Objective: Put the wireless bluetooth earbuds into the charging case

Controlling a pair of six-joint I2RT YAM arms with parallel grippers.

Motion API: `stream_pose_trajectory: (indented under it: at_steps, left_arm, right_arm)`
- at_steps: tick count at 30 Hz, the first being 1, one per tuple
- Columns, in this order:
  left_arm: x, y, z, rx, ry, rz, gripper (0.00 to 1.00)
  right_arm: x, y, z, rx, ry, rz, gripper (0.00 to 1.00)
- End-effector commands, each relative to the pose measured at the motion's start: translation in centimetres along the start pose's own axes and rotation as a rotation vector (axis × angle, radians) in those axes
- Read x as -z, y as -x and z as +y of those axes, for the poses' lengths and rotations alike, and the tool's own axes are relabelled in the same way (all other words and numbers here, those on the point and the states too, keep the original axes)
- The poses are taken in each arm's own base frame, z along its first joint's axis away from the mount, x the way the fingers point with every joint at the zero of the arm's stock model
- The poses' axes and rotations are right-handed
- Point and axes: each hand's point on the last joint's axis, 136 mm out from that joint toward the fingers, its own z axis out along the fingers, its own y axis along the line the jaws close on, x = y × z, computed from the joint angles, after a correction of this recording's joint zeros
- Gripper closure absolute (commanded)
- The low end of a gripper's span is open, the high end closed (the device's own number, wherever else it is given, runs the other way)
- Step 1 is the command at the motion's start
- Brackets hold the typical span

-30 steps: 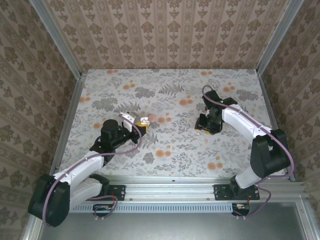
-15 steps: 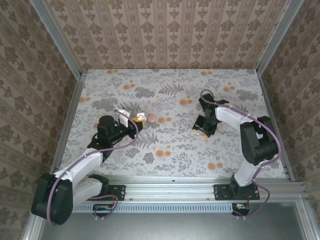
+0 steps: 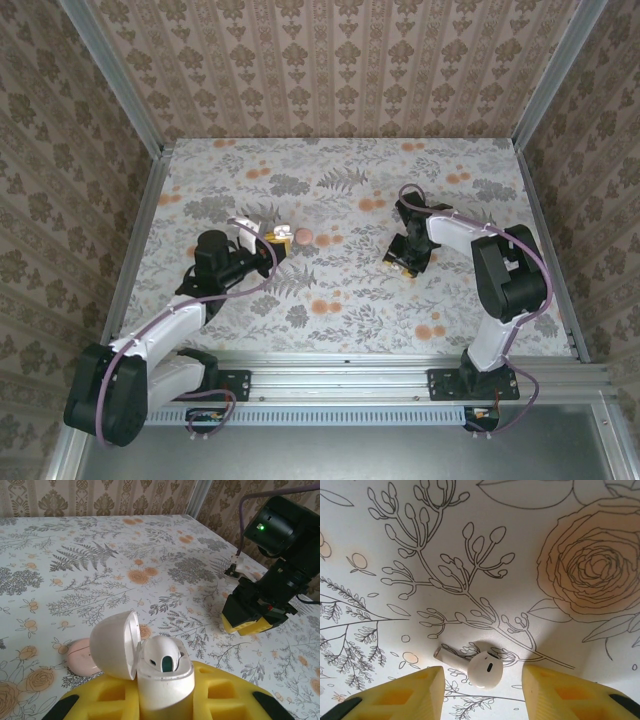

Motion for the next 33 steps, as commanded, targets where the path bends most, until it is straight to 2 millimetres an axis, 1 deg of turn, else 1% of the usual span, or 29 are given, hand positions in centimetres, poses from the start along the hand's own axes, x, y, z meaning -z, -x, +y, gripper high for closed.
stream_pose_trajectory:
  at_steps: [1, 6, 12, 20, 26, 29, 33]
  left_arm:
    - [0.2, 1.0, -0.5, -0.006, -0.022, -0.033, 0.91]
    - [0.3, 0.9, -0.4, -0.008, -0.017, -0.031, 0.91]
    - [0.3, 0.8, -0.3, -0.007, -0.011, -0.029, 0.91]
    - [0.3, 0.7, -0.3, -0.006, -0.011, -0.026, 0.91]
    - [0.3, 0.7, -0.3, -0.007, -0.013, -0.025, 0.91]
    - [0.3, 0.6, -0.3, -0.007, -0.014, -0.025, 0.91]
    - [0.3, 0.7, -0.4, -0.007, -0.016, -0.025, 0.91]
  right_arm:
    - [-1.1, 0.2, 0.6, -0.014, 0.014, 0.011, 0.55]
    - [-1.6, 0.5, 1.3, -0.008, 0.03, 0.016, 0.58]
    - [-0.9, 1.1, 2.4, 0.011, 0.048, -0.015, 0.63]
    - [-0.2, 1.7, 3.6, 0.038, 0.063, -0.039, 0.64]
    - [0.1, 1.8, 3.5, 0.057, 0.043, -0.049, 0.65]
    - [0.0, 1.7, 3.7, 0.072, 0.048, -0.046, 0.65]
    - [-0.3, 1.6, 4.4, 0.084, 0.069, -0.036, 0.65]
